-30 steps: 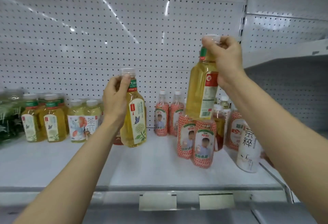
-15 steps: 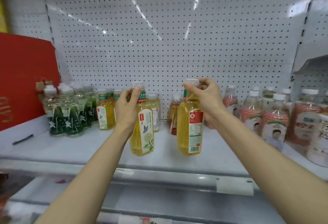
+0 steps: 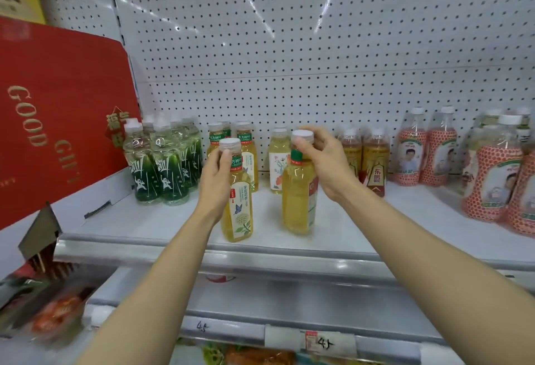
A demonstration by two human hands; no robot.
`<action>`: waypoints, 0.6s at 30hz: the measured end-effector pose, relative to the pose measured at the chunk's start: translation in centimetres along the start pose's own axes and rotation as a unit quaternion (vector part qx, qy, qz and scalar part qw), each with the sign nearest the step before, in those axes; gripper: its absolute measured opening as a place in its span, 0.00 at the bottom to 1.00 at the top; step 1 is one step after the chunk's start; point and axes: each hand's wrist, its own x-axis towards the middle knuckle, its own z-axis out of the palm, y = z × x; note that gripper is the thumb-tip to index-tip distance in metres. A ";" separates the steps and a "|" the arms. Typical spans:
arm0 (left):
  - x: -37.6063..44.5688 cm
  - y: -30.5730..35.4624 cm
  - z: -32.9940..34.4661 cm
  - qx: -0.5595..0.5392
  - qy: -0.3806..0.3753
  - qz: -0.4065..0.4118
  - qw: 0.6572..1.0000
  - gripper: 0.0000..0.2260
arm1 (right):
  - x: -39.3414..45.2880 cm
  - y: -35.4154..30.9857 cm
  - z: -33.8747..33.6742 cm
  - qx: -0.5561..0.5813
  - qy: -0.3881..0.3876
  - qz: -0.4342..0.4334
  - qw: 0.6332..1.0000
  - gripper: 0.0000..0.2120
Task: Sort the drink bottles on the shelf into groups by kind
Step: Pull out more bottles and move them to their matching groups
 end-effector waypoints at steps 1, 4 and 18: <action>0.0 -0.3 -0.2 -0.013 0.006 -0.010 1.000 0.12 | 0.1 0.4 0.1 -0.002 -0.007 0.001 1.000 0.16; 0.2 -0.7 -0.1 -0.028 0.024 -0.027 0.999 0.13 | 0.7 1.3 0.0 0.030 -0.010 0.009 0.999 0.16; -1.5 -5.1 0.3 0.311 0.072 -0.032 0.947 0.44 | -1.8 7.0 0.6 -0.324 0.000 0.029 0.946 0.48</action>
